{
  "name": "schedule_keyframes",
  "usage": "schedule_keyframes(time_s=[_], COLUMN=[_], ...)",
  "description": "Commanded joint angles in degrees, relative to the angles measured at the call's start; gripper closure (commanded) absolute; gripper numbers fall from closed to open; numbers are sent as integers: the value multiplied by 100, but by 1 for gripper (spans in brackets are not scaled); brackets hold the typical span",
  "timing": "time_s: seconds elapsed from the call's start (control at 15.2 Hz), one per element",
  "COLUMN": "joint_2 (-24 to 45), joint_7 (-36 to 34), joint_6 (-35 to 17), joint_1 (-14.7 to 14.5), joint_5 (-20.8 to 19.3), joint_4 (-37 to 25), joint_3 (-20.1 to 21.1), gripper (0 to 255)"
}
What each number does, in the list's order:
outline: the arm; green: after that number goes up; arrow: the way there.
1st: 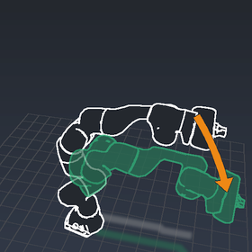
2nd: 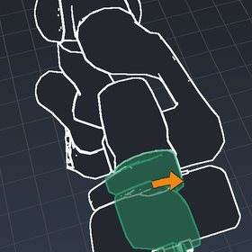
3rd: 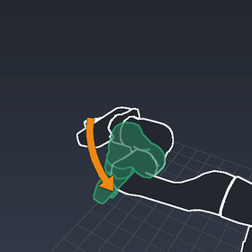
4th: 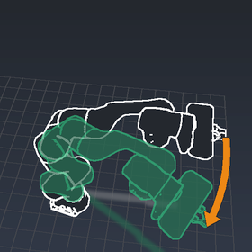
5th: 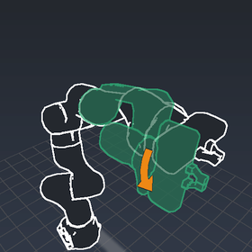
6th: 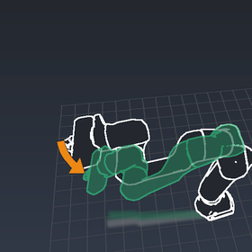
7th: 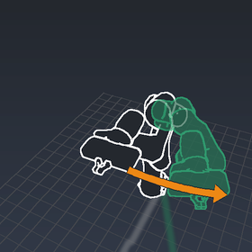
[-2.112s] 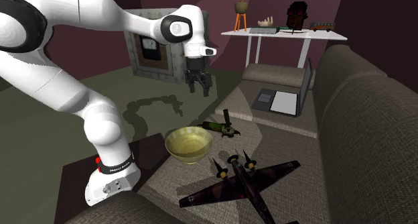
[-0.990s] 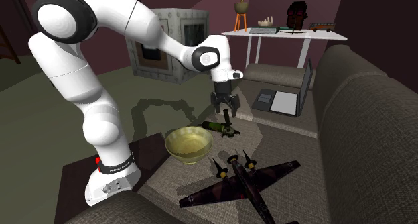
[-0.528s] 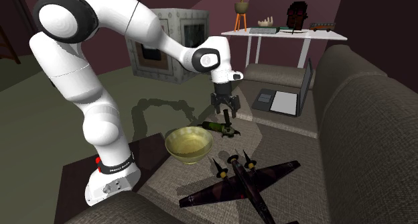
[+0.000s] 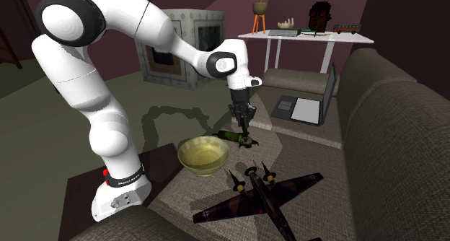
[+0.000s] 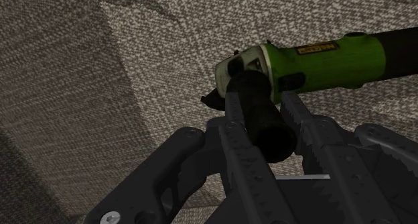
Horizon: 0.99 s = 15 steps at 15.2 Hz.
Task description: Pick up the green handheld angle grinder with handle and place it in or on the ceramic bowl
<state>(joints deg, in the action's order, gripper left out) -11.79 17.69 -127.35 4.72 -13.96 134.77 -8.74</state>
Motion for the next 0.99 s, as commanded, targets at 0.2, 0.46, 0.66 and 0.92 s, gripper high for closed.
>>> schedule_keyframes(time_s=[0.2, 0.46, 0.66, 0.92], joint_2=[-69, -189, -265, -347], joint_7=[27, 79, 117, 166], joint_6=[160, 476, 712, 1023], joint_1=[-6, -18, -25, -35], joint_5=[18, 49, 72, 100], joint_4=[-92, -292, -453, -685], joint_3=[8, 23, 34, 49], gripper=[255, 255, 255, 255])
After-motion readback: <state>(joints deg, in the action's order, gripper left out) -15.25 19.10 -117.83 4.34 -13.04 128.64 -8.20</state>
